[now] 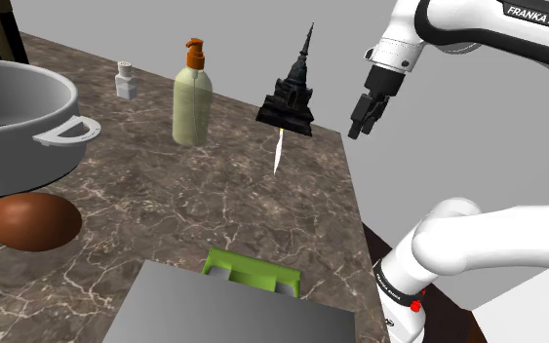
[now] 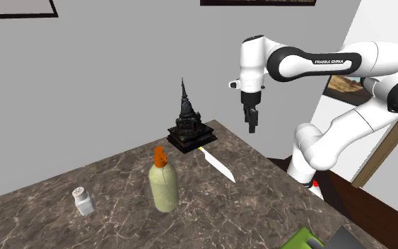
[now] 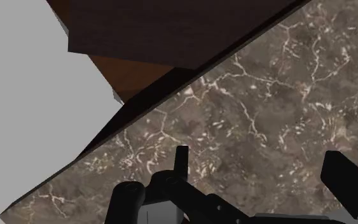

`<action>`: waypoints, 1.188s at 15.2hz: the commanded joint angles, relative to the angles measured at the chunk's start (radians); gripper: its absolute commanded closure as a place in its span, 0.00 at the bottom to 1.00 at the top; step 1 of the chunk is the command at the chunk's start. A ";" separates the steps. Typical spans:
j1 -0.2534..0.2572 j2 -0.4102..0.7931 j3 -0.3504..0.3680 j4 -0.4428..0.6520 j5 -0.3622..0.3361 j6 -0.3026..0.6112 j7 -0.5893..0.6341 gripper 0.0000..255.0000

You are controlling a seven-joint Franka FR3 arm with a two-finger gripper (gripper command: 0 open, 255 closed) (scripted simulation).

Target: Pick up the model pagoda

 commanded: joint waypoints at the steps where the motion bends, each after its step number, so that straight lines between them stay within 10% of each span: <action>1: 0.000 0.000 0.000 0.000 0.000 0.000 0.000 0.00; 18: -0.255 0.272 0.319 0.228 -0.184 0.537 0.704 0.00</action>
